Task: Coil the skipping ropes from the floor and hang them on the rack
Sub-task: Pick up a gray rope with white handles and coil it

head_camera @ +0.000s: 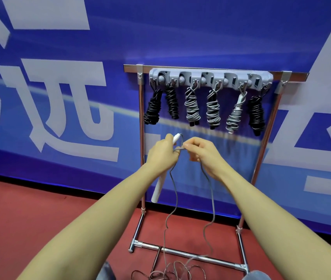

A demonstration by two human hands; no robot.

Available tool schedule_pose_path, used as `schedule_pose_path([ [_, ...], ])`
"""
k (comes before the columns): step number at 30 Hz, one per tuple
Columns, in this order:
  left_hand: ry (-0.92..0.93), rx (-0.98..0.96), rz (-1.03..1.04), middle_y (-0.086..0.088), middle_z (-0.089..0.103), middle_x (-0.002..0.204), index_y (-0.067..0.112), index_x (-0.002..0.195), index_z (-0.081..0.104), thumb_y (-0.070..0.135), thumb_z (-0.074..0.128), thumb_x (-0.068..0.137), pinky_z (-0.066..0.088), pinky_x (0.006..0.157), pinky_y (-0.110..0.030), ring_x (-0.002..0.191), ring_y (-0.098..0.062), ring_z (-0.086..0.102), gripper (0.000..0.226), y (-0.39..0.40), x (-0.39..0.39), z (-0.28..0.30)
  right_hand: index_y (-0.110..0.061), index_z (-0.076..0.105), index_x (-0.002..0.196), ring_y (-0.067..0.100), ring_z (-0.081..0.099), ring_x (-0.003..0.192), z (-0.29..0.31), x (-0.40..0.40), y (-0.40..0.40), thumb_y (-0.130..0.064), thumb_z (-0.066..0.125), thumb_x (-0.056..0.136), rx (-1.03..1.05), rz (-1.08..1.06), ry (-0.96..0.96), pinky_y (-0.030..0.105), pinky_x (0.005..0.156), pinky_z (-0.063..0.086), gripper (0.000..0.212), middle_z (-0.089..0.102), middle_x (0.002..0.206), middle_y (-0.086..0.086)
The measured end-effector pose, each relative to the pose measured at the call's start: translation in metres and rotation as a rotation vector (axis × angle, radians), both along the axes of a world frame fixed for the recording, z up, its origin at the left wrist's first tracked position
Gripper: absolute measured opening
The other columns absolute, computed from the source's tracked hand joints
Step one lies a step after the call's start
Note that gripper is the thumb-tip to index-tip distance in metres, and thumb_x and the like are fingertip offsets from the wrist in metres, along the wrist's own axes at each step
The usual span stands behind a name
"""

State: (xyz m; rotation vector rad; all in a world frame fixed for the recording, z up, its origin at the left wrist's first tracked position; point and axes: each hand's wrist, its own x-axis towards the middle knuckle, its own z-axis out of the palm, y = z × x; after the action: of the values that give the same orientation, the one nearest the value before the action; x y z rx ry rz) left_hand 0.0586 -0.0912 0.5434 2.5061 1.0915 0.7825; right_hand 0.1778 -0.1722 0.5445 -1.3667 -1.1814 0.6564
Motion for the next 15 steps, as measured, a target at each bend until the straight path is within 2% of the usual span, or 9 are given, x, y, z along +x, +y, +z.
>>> schedule_pose_path([
  [3, -0.090, -0.116, -0.018, 0.002, 0.050, 0.082, 0.012, 0.101, 0.038, 0.024, 0.059, 0.085, 0.031, 0.054, -0.031, 0.072, -0.025, 0.050, 0.028, -0.006, -0.003, -0.008, -0.017, 0.063, 0.077, 0.000, 0.044, 0.053, 0.009, -0.003, 0.003, -0.010, 0.059, 0.092, 0.089, -0.057, 0.011, 0.025, 0.065, 0.041, 0.017, 0.052, 0.052, -0.017],
  [5, -0.140, -0.182, -0.015, -0.003, 0.057, 0.087, 0.014, 0.108, 0.043, 0.022, 0.057, 0.085, 0.039, 0.057, -0.033, 0.077, -0.028, 0.056, 0.028, -0.009, -0.002, -0.015, -0.016, 0.062, 0.080, 0.000, 0.043, 0.053, 0.014, -0.006, 0.005, -0.011, 0.058, 0.093, 0.136, -0.073, 0.027, 0.024, 0.065, 0.040, 0.015, 0.053, 0.052, -0.018],
  [7, -0.191, -0.200, 0.004, -0.008, 0.059, 0.088, 0.012, 0.105, 0.045, 0.021, 0.049, 0.092, 0.044, 0.063, -0.038, 0.079, -0.031, 0.057, 0.017, -0.011, -0.001, -0.018, -0.017, 0.062, 0.082, 0.000, 0.042, 0.055, 0.015, -0.008, 0.007, -0.013, 0.057, 0.094, 0.161, -0.101, -0.003, 0.021, 0.063, 0.039, 0.014, 0.053, 0.053, -0.018],
  [11, -0.228, -0.114, 0.017, -0.006, 0.051, 0.074, 0.012, 0.090, 0.039, 0.025, 0.038, 0.100, 0.036, 0.058, -0.036, 0.068, -0.029, 0.047, 0.016, -0.013, 0.001, -0.015, -0.018, 0.062, 0.091, 0.007, 0.045, 0.062, 0.009, -0.001, 0.007, -0.014, 0.051, 0.097, 0.214, -0.240, 0.015, 0.019, 0.062, 0.041, 0.013, 0.052, 0.067, -0.003],
  [15, -0.162, 0.020, 0.002, -0.003, 0.049, 0.073, 0.012, 0.095, 0.039, 0.022, 0.036, 0.101, 0.028, 0.052, -0.032, 0.065, -0.026, 0.045, 0.012, -0.011, 0.001, -0.009, -0.022, 0.058, 0.115, 0.009, 0.046, 0.074, 0.002, 0.003, 0.008, -0.032, 0.049, 0.098, 0.012, -0.200, -0.204, 0.027, 0.074, 0.044, 0.022, 0.051, 0.089, 0.001],
])
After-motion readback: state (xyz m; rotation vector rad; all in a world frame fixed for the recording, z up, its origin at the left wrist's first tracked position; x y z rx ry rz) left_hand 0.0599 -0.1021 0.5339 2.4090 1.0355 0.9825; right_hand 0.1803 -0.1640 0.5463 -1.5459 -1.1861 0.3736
